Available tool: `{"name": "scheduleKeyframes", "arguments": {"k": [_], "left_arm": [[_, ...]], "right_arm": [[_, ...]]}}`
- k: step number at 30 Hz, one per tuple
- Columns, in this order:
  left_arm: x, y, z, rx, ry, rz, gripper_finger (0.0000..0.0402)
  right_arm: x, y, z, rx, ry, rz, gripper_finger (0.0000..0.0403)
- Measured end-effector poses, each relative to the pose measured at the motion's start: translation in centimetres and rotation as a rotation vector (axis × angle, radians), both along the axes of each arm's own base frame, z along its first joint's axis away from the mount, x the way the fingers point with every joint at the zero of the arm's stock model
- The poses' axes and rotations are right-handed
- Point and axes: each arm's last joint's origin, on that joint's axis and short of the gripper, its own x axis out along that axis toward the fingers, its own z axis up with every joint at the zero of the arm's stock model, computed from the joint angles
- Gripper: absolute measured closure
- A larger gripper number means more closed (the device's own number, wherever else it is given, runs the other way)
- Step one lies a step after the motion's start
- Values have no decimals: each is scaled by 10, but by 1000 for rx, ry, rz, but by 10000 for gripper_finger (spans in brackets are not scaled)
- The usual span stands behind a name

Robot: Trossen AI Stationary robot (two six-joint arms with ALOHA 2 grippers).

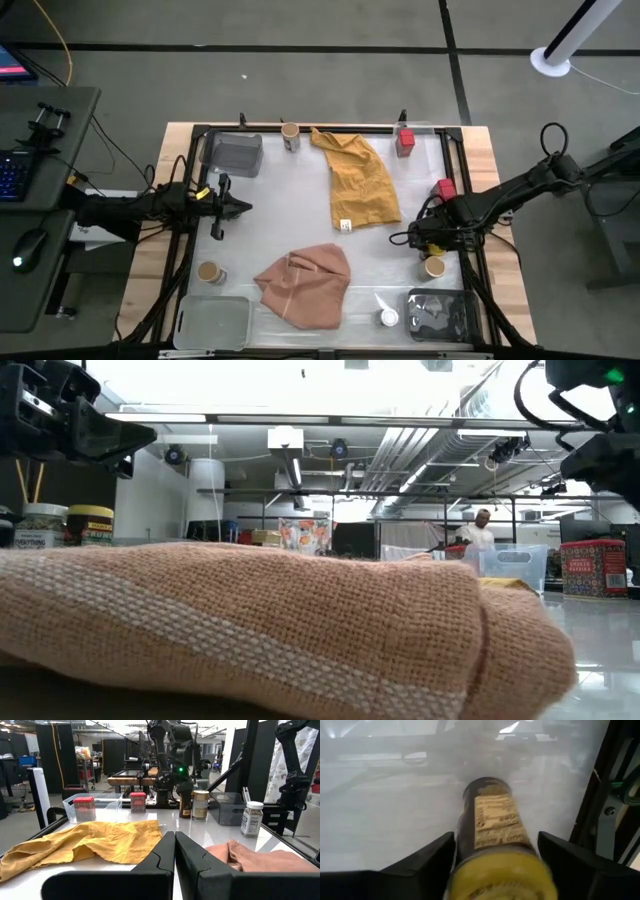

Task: Sort spices by type
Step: Put the right yellow seasoning bottle into the bottom right black bin

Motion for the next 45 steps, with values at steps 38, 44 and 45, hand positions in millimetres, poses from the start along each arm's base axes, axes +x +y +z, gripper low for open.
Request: {"name": "scheduleKeyframes", "arguments": {"k": [38, 44, 45], "left_arm": [[0, 0, 0, 0, 0, 0, 401], [0, 0, 0, 0, 0, 0, 401], [0, 0, 0, 0, 0, 0, 401]], "right_arm": [[84, -135, 145, -155, -555, 626, 184], [70, -43, 147, 139, -376, 657, 184], [69, -28, 148, 172, -352, 633, 184]]}}
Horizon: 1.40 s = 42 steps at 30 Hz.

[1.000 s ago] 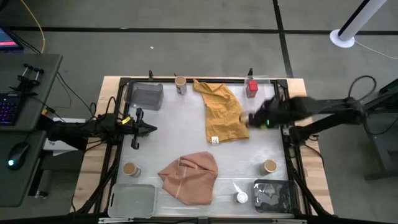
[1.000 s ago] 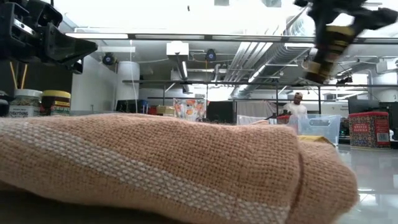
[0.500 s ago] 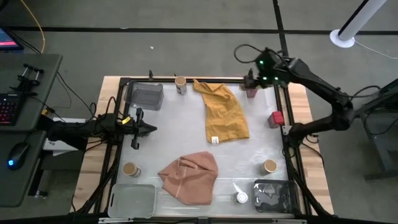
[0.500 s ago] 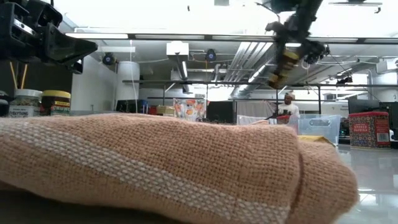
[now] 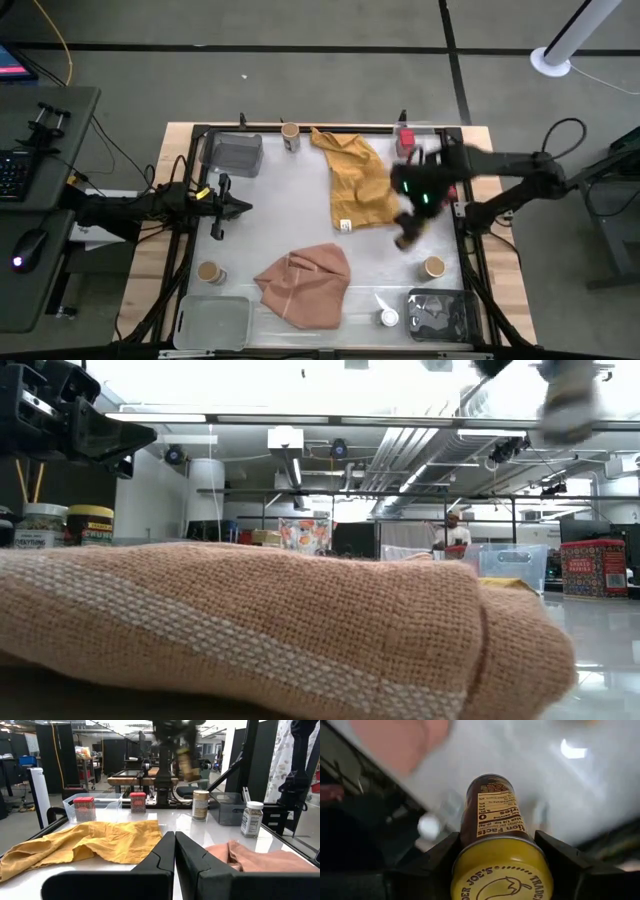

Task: Sort spices by type
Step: Put the right yellow seasoning bottle into the bottom right black bin

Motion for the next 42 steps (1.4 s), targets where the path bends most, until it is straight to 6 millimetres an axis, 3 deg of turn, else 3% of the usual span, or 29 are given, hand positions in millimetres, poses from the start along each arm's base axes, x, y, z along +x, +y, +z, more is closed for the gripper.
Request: {"name": "scheduleKeyframes", "arguments": {"k": [7, 11, 14, 20, 28, 36, 42], "left_arm": [[0, 0, 0, 0, 0, 0, 401], [0, 0, 0, 0, 0, 0, 401], [0, 0, 0, 0, -2, 0, 401], [0, 0, 0, 0, -3, 1, 401], [0, 0, 0, 0, -1, 0, 401], [0, 0, 0, 0, -1, 1, 401], [0, 0, 0, 0, -1, 0, 401]], "right_arm": [[-24, 92, 0, 79, 260, -213, 184], [-45, 128, -9, 77, 393, -320, 184], [-56, 145, -25, 38, 431, -393, 184], [-62, 154, -66, -44, 354, -356, 184], [-56, 149, -109, -90, 169, -76, 184], [-56, 149, -121, -100, 43, 152, 184], [-52, 153, -122, -83, -7, 194, 184]]}}
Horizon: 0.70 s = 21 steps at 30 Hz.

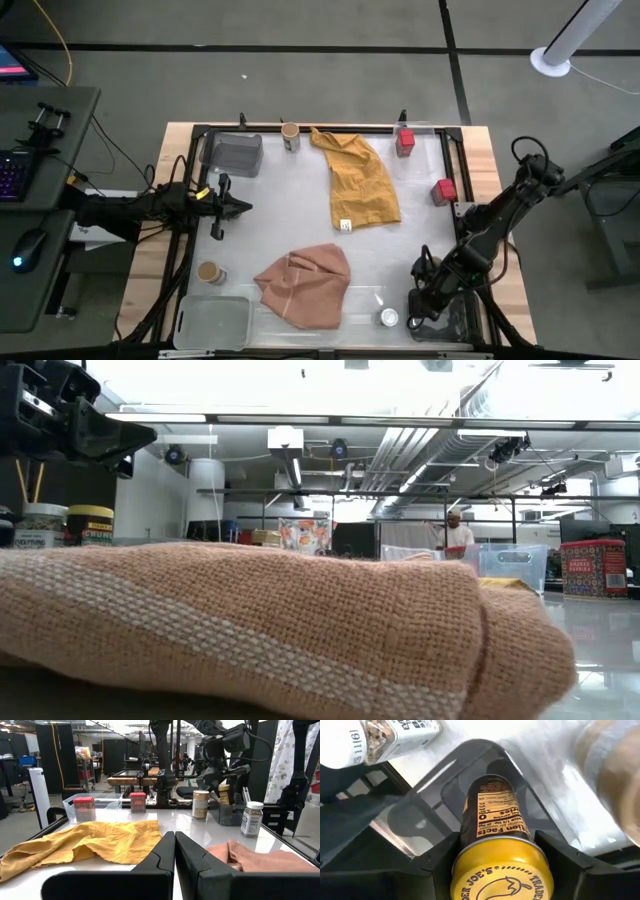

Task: Sort spices by type
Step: Put the right yellow seasoning bottle into the bottom right black bin

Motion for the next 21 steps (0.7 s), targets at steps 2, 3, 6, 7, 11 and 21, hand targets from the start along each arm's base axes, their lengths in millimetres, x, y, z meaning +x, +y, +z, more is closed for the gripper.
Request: {"name": "scheduleKeyframes", "arguments": {"k": [2, 3, 6, 7, 11, 21], "left_arm": [[0, 0, 0, 0, 0, 0, 401], [0, 0, 0, 0, 1, 0, 401], [0, 0, 0, 0, 0, 0, 401], [0, 0, 0, 0, 0, 0, 401], [0, 0, 0, 0, 1, 0, 401], [0, 0, 0, 0, -1, 0, 401]], "right_arm": [[1, 1, -4, -10, 16, -12, 181], [2, 3, -6, -16, 29, -18, 173], [5, 6, -14, -24, 69, -29, 141], [6, 8, -17, -22, 80, -31, 134], [12, 11, -21, 8, 91, -68, 125], [23, 1, -15, 34, 83, -236, 123]]}}
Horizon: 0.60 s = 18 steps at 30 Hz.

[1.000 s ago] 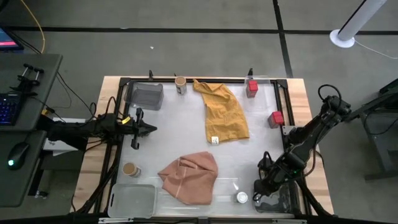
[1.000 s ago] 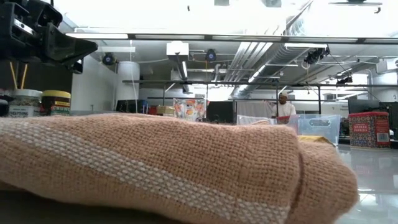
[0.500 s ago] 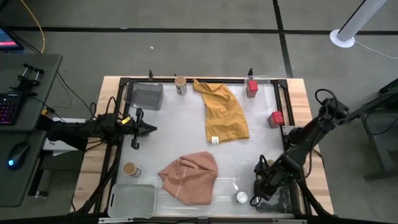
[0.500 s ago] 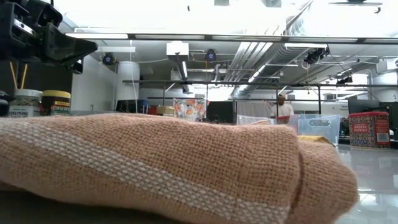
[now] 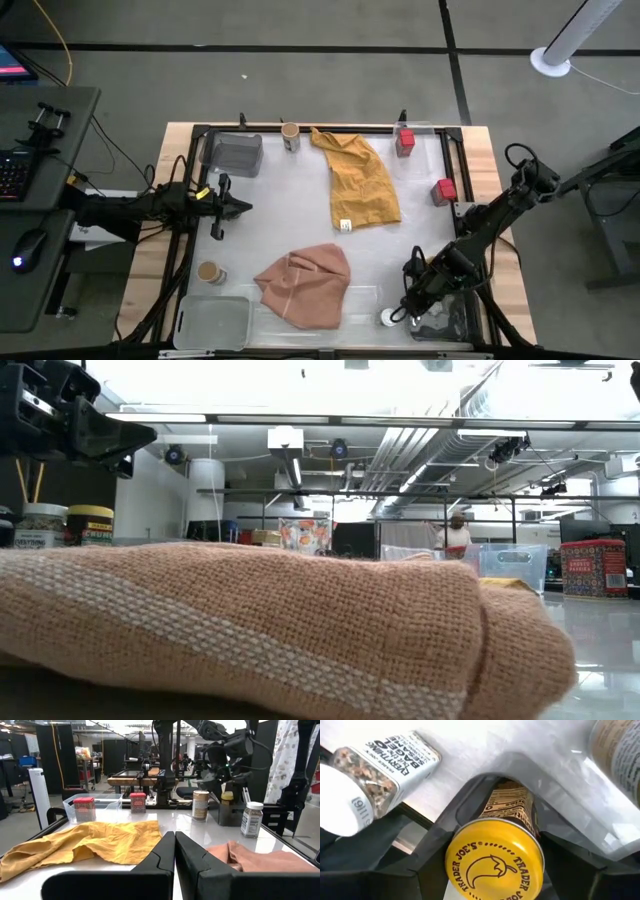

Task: Sort spices by type
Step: Put the right yellow seasoning bottle into the bottom right black bin

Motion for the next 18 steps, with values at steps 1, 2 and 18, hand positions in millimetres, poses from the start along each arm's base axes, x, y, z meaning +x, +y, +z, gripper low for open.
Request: {"name": "scheduleKeyframes", "arguments": {"k": [1, 2, 18], "left_arm": [[0, 0, 0, 0, 0, 0, 401], [0, 0, 0, 0, -1, 0, 401], [0, 0, 0, 0, 0, 0, 401]], "right_arm": [[0, 0, 0, 2, 2, -2, 123], [0, -1, 0, 6, 6, -1, 122], [-2, -1, 21, -6, 60, 77, 121]]}}
